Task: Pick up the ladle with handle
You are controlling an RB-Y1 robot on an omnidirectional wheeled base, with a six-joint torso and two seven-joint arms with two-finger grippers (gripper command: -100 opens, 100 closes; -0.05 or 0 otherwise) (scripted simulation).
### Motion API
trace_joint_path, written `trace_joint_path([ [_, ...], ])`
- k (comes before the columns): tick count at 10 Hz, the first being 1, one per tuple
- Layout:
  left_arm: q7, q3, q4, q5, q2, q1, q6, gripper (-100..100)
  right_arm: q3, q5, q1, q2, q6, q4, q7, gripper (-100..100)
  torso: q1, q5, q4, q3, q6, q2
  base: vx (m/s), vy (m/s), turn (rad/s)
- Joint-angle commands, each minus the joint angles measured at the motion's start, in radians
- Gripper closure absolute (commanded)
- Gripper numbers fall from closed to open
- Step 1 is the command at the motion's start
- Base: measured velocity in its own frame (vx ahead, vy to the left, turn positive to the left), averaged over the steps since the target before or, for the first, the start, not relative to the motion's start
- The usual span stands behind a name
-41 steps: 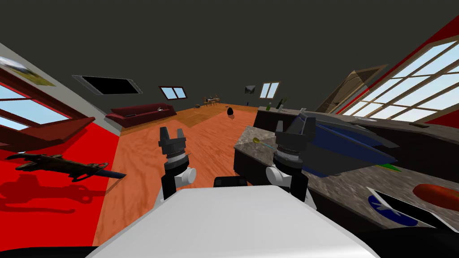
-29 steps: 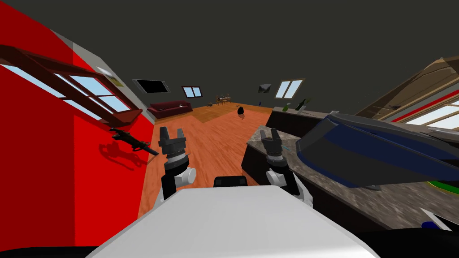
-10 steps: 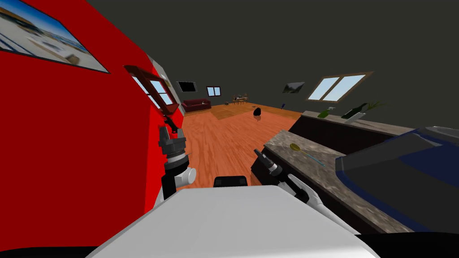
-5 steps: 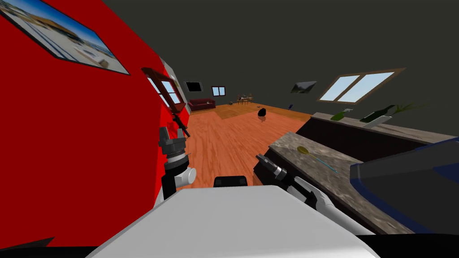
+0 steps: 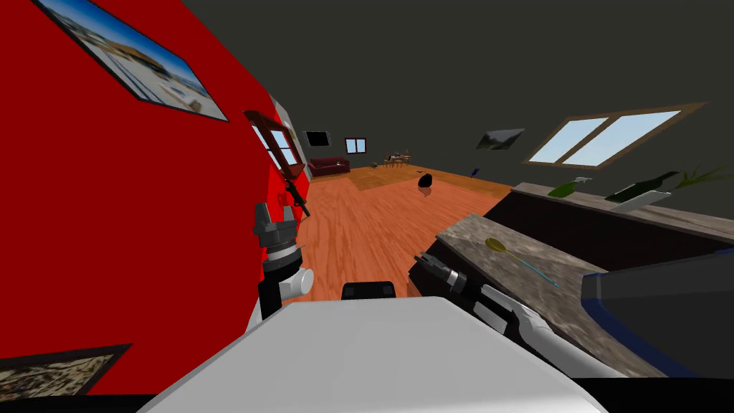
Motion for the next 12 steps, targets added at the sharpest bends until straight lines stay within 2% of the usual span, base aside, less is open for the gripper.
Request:
trace_joint_path([
  [1,0.0,0.0,0.0,0.0,0.0,0.0,0.0,0,0.003,0.002,0.003,-0.009,-0.001,0.029,0.009,-100,0.0,0.0,0.0,0.0,0.0,0.0,-0.011,0.013,-0.011],
  [2,0.0,0.0,0.0,0.0,0.0,0.0,0.0,0,0.029,0.02,-0.012,-0.055,-0.01,0.068,0.045,-100,-0.001,0.0,0.0,0.0,0.0,-0.001,-0.026,0.022,0.153],
  [3,0.0,0.0,0.0,0.0,0.0,0.0,0.0,0,0.029,0.02,-0.012,-0.055,-0.01,0.095,0.045,-100,-0.001,0.0,0.0,0.0,-0.001,0.0,-0.024,0.021,0.118],
  [4,0.0,0.0,0.0,0.0,0.0,0.0,0.0,0,0.054,0.039,-0.028,-0.099,-0.018,0.135,0.082,-100,-0.001,0.0,0.0,0.0,0.0,0.0,-0.038,0.037,0.155],
  [5,0.0,0.0,0.0,0.0,0.0,0.0,0.0,0,0.054,0.039,-0.028,-0.1,-0.018,0.168,0.082,-100,0.0,0.0,0.0,0.0,-0.001,0.0,-0.031,0.027,0.087],
  [6,0.0,0.0,0.0,0.0,0.0,0.0,0.0,0,0.077,0.058,-0.045,-0.144,-0.026,0.199,0.12,-100,-0.001,0.0,0.0,0.0,0.0,0.0,-0.032,0.028,0.148],
  [8,0.0,0.0,0.0,0.0,0.0,0.0,0.0,0,0.077,0.058,-0.045,-0.144,-0.026,0.236,0.12,-100,-0.001,0.0,0.0,0.0,0.0,0.0,-0.015,0.018,0.037],
  [9,0.0,0.0,0.0,0.0,0.0,0.0,0.0,0,0.099,0.076,-0.063,-0.185,-0.033,0.278,0.158,-100,-0.001,0.0,0.0,0.0,0.0,-0.001,-0.02,0.023,0.141],
  [10,0.0,0.0,0.0,0.0,0.0,0.0,0.0,0,0.099,0.076,-0.063,-0.185,-0.033,0.299,0.158,-100,-0.001,0.0,0.0,0.0,0.0,-0.001,-0.021,0.017,0.092],
  [11,0.0,0.0,0.0,0.0,0.0,0.0,0.0,0,0.12,0.095,-0.082,-0.225,-0.039,0.331,0.197,-100,-0.001,0.0,0.0,0.0,0.0,-0.001,-0.025,0.015,0.152],
  [12,0.0,0.0,0.0,0.0,0.0,0.0,0.0,0,0.12,0.095,-0.082,-0.225,-0.039,0.352,0.197,-100,-0.001,0.0,0.0,0.0,0.0,0.0,-0.024,0.009,0.067],
])
